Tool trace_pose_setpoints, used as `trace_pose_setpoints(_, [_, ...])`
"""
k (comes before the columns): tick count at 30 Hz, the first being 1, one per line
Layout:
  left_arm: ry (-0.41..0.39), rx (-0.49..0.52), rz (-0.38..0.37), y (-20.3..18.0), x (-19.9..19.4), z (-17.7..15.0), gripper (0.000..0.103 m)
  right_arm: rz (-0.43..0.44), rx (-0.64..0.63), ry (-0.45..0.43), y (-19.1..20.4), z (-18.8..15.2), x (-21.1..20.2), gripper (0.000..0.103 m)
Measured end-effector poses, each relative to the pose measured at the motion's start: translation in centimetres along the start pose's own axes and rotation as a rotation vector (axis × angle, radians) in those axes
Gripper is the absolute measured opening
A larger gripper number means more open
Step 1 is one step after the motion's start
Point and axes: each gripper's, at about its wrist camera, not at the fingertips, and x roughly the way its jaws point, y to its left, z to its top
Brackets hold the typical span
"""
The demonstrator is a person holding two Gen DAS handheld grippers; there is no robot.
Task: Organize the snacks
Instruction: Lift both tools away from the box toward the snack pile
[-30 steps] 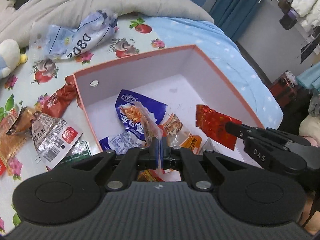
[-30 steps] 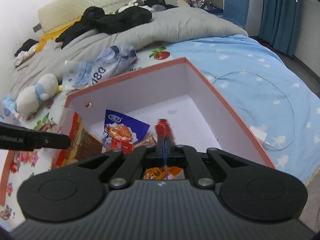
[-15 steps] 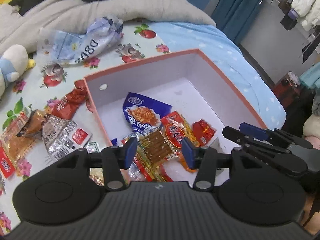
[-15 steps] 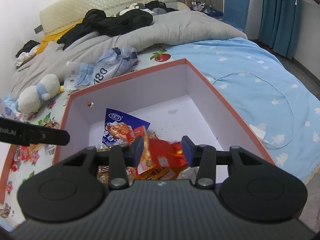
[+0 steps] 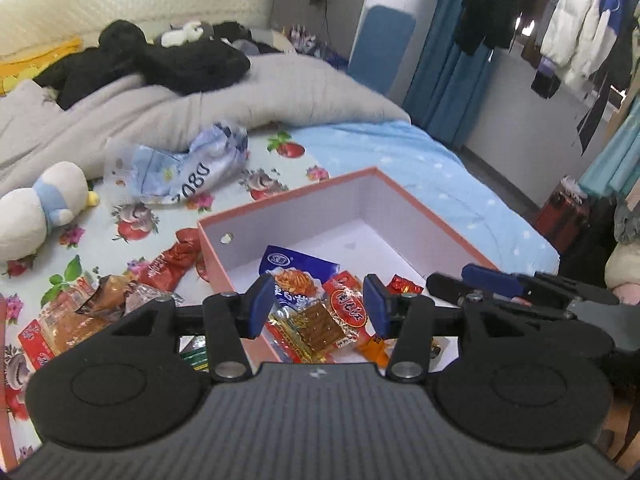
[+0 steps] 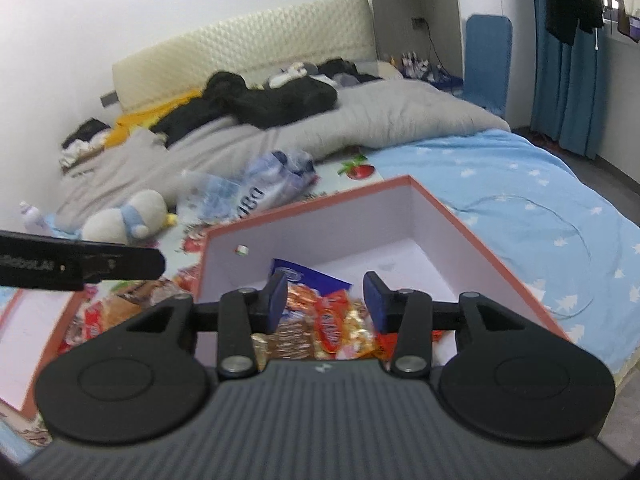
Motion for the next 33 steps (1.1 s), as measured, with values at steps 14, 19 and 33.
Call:
trace_pose_setpoints(14, [-0.136, -0.004, 0.079, 2.8, -7.3, -5.8, 0.055, 0.074, -0.069, -0.064, 4.4, -3.3, -4.8, 0.045])
trace_pose_setpoints(19, [-0.179, -0.036, 0.092, 4.2, -9.1, -8.3, 0.055, 0.107, -0.051, -0.068, 5.5, -5.2, -5.6, 0.045])
trace_pose_setpoints(33, [-0.135, -0.139, 0.167, 7.2, -11.8, -15.4, 0.055, 0.186, -0.059, 0.01, 9.3, -10.3, -6.2, 0.045])
